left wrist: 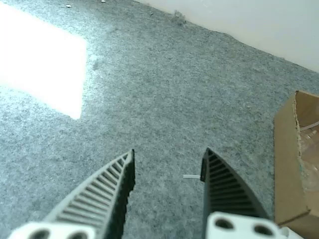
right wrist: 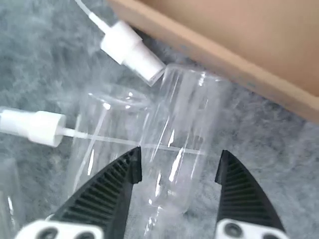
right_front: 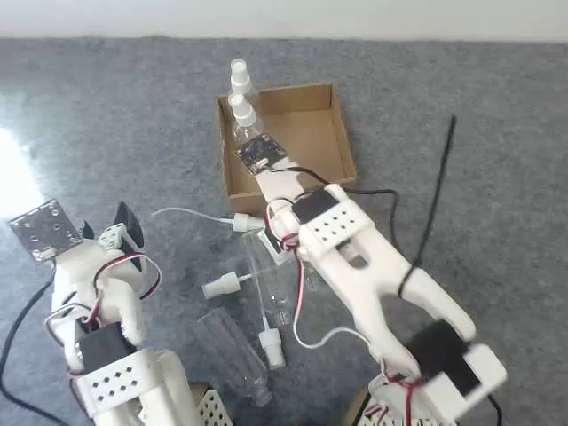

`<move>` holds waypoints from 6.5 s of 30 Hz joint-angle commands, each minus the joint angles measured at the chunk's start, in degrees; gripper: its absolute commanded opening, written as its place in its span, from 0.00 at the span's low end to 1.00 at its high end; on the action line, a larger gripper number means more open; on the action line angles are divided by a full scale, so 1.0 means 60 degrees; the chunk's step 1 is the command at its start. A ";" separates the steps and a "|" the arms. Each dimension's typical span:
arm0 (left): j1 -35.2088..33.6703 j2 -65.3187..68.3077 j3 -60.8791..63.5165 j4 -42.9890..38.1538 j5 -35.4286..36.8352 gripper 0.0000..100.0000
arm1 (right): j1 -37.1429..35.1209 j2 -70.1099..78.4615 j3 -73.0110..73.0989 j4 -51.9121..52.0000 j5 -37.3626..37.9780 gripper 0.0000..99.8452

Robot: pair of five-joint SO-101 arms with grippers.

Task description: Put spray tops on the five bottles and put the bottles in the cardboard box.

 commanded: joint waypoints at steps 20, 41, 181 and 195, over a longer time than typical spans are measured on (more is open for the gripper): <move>-0.0044 -0.0088 -0.0110 -0.0322 0.0000 0.21 | -0.0037 0.1722 -0.1582 0.1429 0.0103 0.21; -0.0044 -0.0088 0.0066 -0.0645 0.0000 0.21 | 0.0535 0.0037 -0.1626 0.3099 0.0117 0.21; -0.0044 -0.0088 0.0418 -0.1201 -0.0015 0.21 | 0.3070 -0.7055 0.2198 0.4842 0.9451 0.40; -0.0044 -0.0088 0.0418 -0.1216 -0.0015 0.21 | 0.2469 -0.6996 0.3766 0.4183 1.1502 0.40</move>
